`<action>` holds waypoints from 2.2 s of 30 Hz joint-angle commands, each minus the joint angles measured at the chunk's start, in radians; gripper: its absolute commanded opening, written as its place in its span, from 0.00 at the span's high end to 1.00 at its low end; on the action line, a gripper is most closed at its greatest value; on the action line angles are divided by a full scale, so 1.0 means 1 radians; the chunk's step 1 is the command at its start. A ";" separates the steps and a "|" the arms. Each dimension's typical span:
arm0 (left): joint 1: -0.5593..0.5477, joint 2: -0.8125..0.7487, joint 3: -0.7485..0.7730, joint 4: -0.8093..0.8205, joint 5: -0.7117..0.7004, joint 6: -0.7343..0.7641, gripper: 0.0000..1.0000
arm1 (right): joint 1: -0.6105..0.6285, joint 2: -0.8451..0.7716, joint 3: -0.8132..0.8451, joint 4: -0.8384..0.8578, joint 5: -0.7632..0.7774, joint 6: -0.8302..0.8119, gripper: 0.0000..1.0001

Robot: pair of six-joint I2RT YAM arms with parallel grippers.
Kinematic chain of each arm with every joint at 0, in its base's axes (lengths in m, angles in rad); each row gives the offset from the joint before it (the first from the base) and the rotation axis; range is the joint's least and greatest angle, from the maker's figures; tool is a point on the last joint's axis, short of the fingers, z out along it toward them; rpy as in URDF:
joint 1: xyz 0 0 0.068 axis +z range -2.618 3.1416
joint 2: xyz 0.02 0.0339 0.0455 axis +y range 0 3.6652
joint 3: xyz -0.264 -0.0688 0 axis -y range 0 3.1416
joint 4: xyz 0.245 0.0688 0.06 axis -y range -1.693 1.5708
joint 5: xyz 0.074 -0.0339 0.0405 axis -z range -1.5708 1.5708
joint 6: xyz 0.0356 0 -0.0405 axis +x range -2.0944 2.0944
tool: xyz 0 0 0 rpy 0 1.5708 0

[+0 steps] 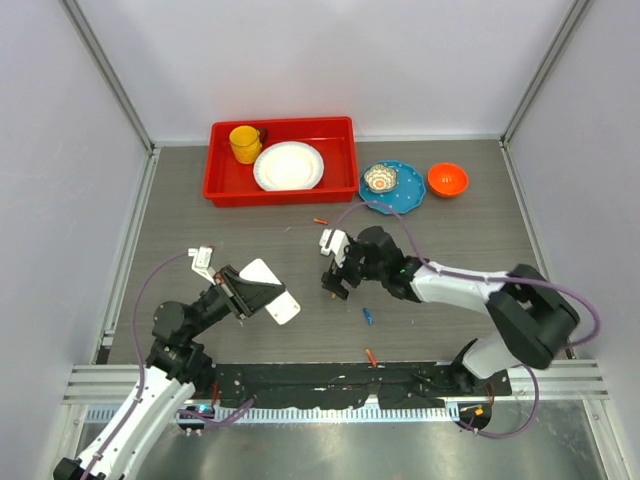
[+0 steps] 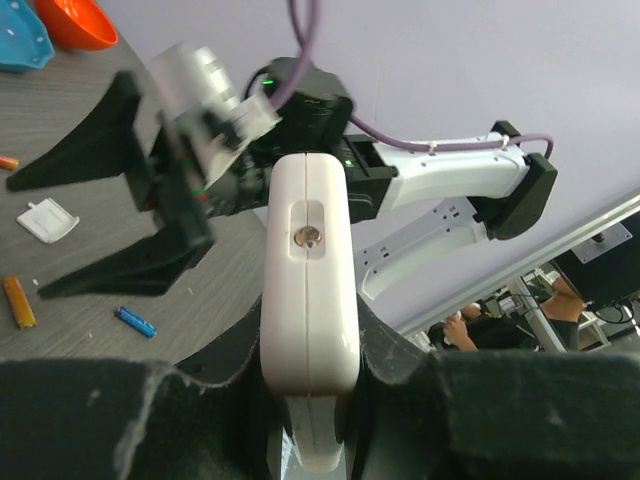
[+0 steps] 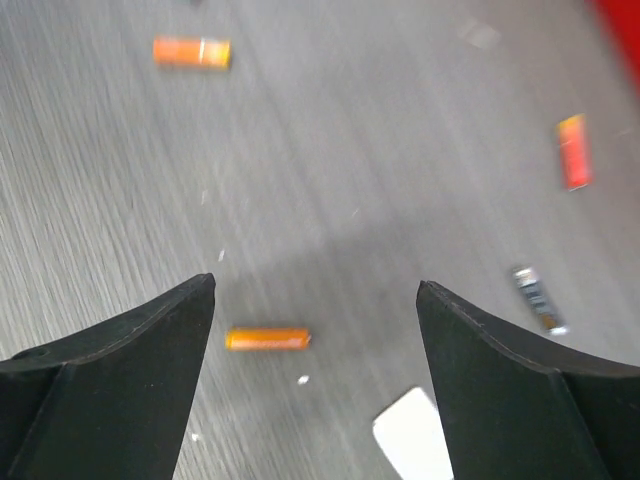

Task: Load the batteries into the remote control

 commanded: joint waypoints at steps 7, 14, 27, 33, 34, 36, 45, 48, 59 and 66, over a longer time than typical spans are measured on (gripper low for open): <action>0.003 -0.033 0.011 -0.004 -0.061 0.011 1.00 | -0.044 -0.116 0.283 -0.035 0.227 0.863 0.00; 0.003 0.015 0.003 0.033 -0.059 -0.015 1.00 | -0.063 -0.059 0.231 0.087 0.280 1.240 0.48; 0.002 0.064 -0.017 0.045 -0.078 -0.016 1.00 | 0.073 0.030 0.441 -0.633 0.978 1.318 0.41; 0.003 0.049 -0.027 0.026 -0.095 -0.019 1.00 | 0.074 0.081 0.452 -0.723 0.889 1.453 0.51; 0.003 0.047 -0.028 0.022 -0.098 -0.019 1.00 | 0.086 0.100 0.449 -0.723 0.875 1.478 0.51; 0.002 0.041 -0.031 0.015 -0.098 -0.019 0.99 | 0.109 0.117 0.450 -0.724 0.869 1.495 0.53; 0.002 0.012 -0.040 -0.016 -0.096 -0.021 1.00 | 0.175 0.200 0.424 -0.701 0.819 1.567 0.60; 0.003 0.007 -0.043 -0.017 -0.093 -0.024 1.00 | 0.192 0.220 0.429 -0.696 0.818 1.570 0.62; 0.002 -0.003 -0.058 -0.017 -0.093 -0.032 0.99 | 0.223 0.257 0.404 -0.703 0.815 1.581 0.62; 0.002 -0.005 -0.063 -0.010 -0.088 -0.036 1.00 | 0.232 0.268 0.390 -0.701 0.807 1.584 0.62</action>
